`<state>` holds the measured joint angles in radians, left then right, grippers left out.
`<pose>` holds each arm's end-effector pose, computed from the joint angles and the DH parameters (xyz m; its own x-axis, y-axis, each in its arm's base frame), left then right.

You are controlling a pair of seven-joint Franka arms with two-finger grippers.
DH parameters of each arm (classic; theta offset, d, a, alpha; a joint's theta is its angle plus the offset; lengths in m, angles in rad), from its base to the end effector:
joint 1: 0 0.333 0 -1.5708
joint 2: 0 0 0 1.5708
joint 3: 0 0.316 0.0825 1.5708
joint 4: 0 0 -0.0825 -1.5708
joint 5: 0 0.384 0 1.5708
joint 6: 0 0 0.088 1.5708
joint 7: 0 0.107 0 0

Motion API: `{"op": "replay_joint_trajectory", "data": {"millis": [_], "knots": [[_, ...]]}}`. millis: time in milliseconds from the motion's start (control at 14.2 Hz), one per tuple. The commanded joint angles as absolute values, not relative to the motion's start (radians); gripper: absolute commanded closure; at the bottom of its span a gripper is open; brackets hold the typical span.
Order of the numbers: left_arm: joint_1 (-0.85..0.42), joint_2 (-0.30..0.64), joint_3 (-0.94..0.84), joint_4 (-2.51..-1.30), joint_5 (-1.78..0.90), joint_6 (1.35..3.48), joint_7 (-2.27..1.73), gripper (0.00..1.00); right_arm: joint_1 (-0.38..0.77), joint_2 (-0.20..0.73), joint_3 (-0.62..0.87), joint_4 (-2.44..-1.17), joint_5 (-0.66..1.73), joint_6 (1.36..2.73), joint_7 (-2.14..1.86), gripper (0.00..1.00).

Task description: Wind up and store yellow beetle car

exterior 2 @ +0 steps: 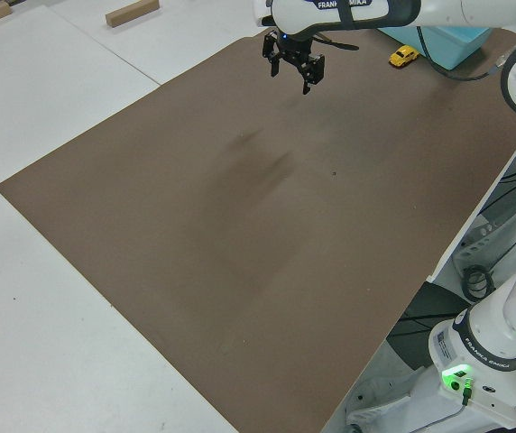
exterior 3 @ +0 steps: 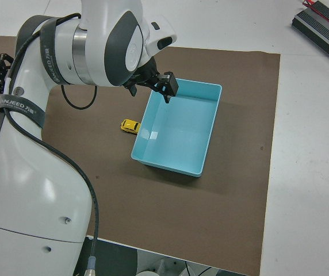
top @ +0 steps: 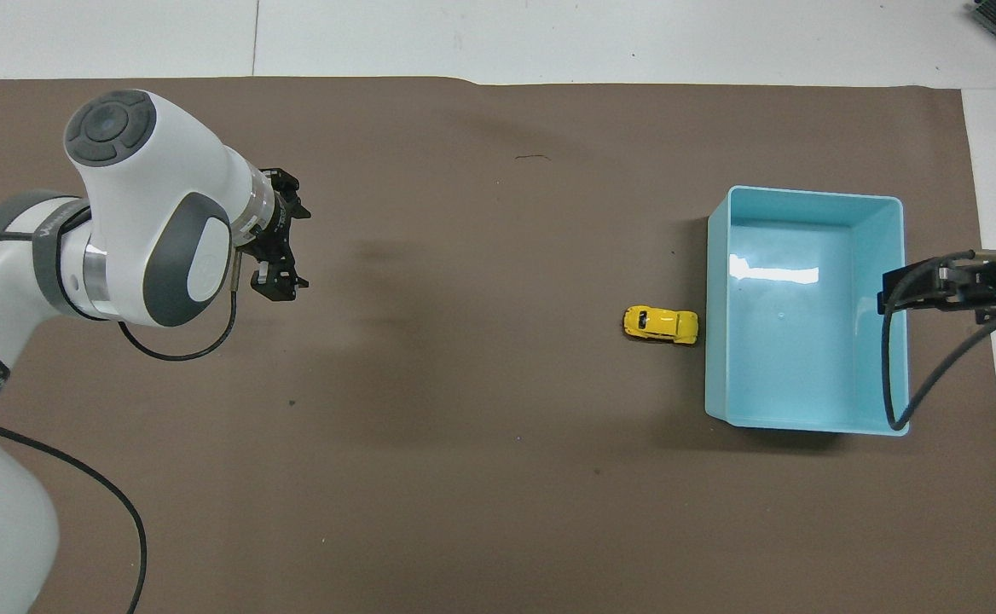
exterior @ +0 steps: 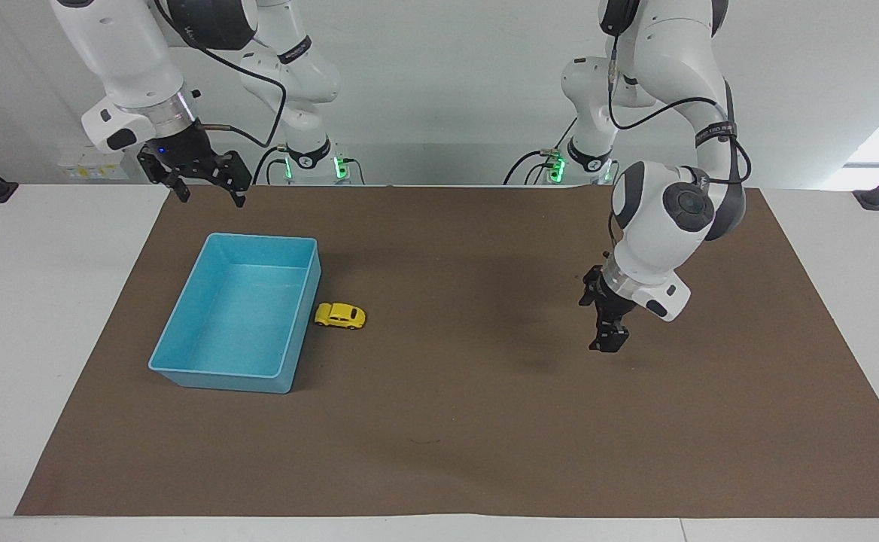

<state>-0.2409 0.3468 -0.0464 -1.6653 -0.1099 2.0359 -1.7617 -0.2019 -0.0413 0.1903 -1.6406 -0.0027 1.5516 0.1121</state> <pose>0.6302 -0.1895 0.4085 0.0449 0.9921 -0.1167 0.9990 -0.0453 -0.0013 0.5386 -0.0044 0.6122 0.9912 -0.1239 -0.0469 -0.1233 -0.9922 0.0159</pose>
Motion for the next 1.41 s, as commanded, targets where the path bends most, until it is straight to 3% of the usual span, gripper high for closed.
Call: {"op": "replay_joint_trajectory", "data": {"millis": [0,704,1337], "knots": [[-0.222,0.315,-0.051,-1.667,-0.107,2.029,-1.695,0.0,-0.215,-0.031,0.195,-1.623,0.02,1.542,0.087,0.0],[-0.132,0.193,-0.052,-1.683,-0.109,1.936,-1.202,0.0,-0.212,-0.034,0.195,-1.624,0.021,1.529,0.081,0.0],[-0.081,0.135,-0.046,-1.69,-0.078,1.867,-0.562,0.0,-0.167,-0.038,0.196,-1.707,0.023,1.621,0.095,0.0]]}}
